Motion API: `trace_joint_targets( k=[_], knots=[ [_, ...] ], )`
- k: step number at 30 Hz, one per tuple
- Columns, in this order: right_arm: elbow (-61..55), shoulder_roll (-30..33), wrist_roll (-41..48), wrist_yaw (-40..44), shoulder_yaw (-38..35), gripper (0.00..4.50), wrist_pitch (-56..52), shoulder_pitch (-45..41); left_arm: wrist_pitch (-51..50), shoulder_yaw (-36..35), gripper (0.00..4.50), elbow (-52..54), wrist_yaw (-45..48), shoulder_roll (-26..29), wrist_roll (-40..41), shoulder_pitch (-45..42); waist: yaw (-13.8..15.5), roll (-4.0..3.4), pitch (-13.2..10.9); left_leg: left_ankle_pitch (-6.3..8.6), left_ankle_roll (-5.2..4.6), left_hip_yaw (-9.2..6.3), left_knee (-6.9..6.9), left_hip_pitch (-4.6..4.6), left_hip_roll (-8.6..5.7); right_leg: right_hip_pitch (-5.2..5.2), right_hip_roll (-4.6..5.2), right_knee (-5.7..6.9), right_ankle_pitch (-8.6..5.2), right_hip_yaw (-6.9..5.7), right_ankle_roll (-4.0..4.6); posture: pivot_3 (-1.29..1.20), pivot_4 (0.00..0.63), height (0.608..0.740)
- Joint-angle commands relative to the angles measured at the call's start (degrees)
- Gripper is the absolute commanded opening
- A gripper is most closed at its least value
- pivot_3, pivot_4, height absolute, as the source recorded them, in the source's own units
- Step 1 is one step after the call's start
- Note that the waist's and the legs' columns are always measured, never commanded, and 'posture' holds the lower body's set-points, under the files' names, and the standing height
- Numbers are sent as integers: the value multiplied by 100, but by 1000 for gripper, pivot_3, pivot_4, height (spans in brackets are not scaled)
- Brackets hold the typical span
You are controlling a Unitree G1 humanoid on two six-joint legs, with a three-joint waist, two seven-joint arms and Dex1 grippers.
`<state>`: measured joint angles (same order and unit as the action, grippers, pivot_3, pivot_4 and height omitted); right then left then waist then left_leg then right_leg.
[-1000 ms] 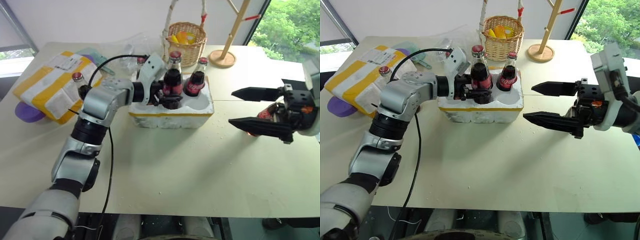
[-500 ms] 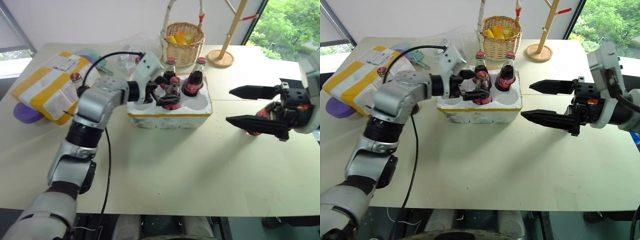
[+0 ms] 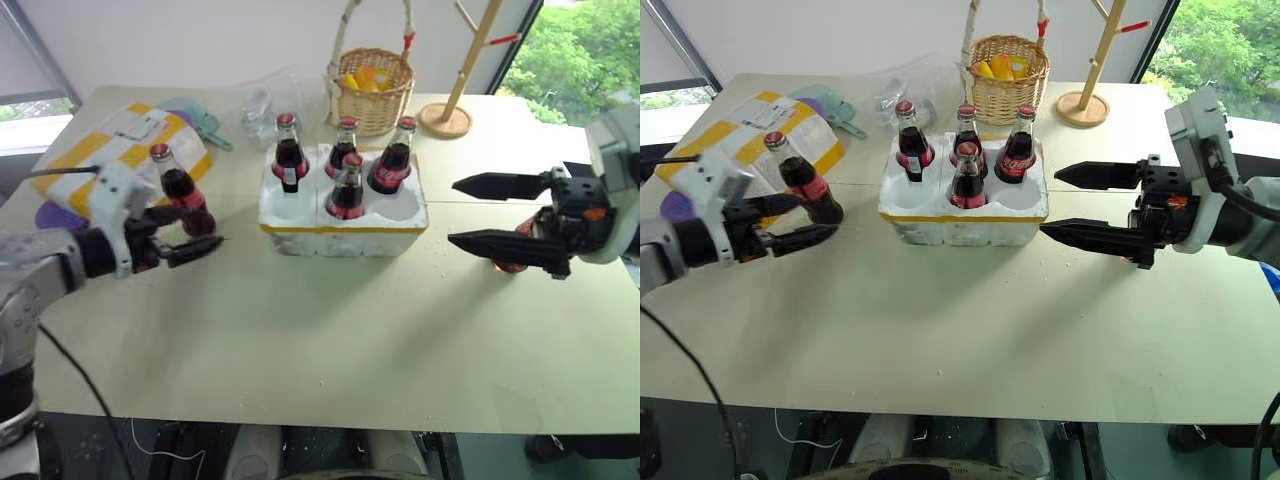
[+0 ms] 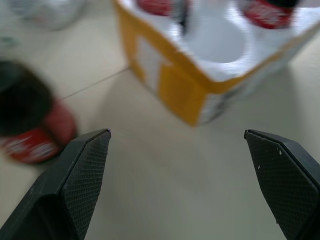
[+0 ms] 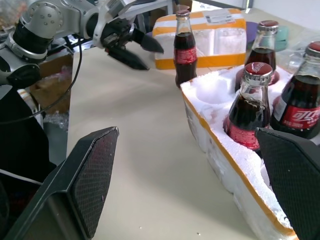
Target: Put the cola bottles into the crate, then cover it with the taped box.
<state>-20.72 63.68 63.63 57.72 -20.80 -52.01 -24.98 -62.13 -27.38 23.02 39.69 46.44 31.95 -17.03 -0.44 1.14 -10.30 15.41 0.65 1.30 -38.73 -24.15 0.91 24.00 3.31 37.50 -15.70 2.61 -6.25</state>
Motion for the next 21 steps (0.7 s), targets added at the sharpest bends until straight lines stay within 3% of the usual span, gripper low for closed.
trace_joint_targets(
  k=[1,8,21],
  knots=[
    [98,-8,-48,88,-4,4500,99,-252,726,-262,4490,-196,-702,-365,-402,56,-3,1,1,4,-6,1,-8,0,0,-5,0,-1,0,0,0,0,150,740],
    [187,-17,-23,89,111,4500,21,-529,1557,319,4490,-945,-1256,-870,-822,-321,-8,5,2,6,-9,0,-18,-1,-2,-10,6,0,3,-2,-5,0,150,740],
    [27,-119,212,-139,-91,4500,-77,-433,2810,1297,4490,-2897,-765,-741,-1366,-1317,-22,5,2,8,-11,5,-18,-2,-2,-5,7,3,4,-2,-6,0,150,740]
  ],
)
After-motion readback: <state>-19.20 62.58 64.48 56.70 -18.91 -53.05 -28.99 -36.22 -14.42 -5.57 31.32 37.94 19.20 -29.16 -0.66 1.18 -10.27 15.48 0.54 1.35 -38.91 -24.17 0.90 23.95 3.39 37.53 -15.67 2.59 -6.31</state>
